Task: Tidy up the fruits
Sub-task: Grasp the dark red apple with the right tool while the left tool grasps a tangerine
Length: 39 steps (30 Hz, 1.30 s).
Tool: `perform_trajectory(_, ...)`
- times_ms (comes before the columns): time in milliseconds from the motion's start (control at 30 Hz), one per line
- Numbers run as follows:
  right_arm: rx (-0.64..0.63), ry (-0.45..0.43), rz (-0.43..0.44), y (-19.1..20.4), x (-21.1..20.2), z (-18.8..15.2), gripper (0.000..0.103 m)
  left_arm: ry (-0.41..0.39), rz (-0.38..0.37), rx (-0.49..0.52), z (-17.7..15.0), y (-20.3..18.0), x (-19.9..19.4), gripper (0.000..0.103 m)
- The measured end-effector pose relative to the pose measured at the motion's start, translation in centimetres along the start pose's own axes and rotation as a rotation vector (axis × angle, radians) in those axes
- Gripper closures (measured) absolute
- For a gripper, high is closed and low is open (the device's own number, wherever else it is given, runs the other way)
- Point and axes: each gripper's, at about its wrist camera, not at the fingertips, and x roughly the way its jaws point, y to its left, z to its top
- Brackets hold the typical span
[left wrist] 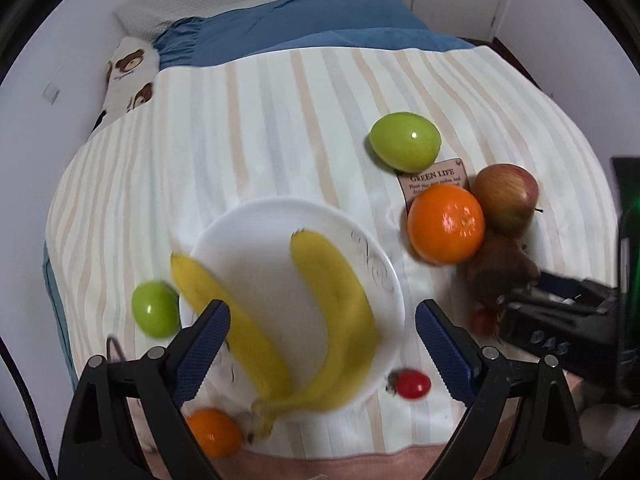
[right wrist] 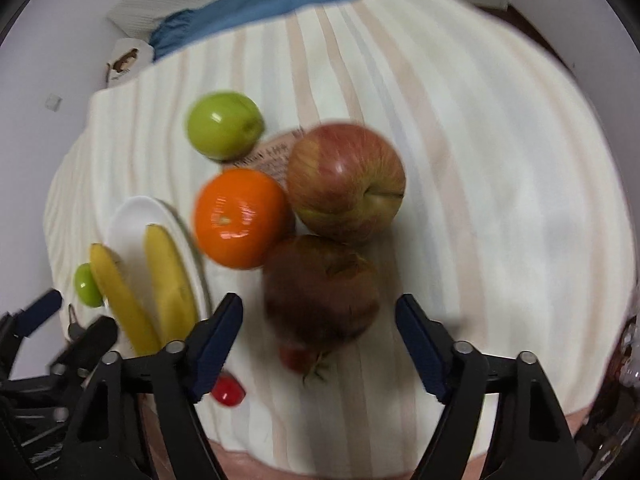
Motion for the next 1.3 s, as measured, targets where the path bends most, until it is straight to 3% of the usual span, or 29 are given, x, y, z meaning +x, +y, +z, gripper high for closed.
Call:
perform_trajectory(200,0.038,-0.011,0.048,-0.7,1.5,-0.3,0.034,0.039,-0.074,0.037,2.4,-1.1,1.3,0.008)
perform_trajectory(333,-0.014,-0.048,-0.026,-1.5,-0.2,-1.5,0.035,0.073,-0.147,0.071,4.0,-2.9,2.1,0.008)
perform_trajectory(467,-0.006,-0.056,-0.070,-3.6,-1.6,-2.3,0.034,0.103,-0.150,0.136,5.2,-5.4,3.7,0.008)
perform_trajectory(633,0.030,-0.053,-0.078,-5.7,-2.0,-2.6,0.034,0.137,-0.099,0.268,6.0,-9.0,6.5,0.009)
perform_trajectory(733,0.030,-0.051,-0.076,-5.9,-2.0,-2.8,0.034,0.142,-0.108,0.331,5.7,-10.6,7.5,0.039)
perform_trajectory(900,0.035,-0.041,-0.079,-5.7,-1.6,-2.1,0.034,0.085,-0.076,0.346,5.0,-11.6,7.6,0.040)
perform_trajectory(1133,0.013,-0.044,-0.101,-5.3,-1.9,-1.0,0.034,0.043,-0.088,0.323,3.5,-11.6,6.8,0.041)
perform_trajectory(1300,-0.009,-0.041,-0.099,-4.7,-2.3,-1.7,0.034,0.066,-0.171,0.283,2.5,-10.2,5.0,0.040)
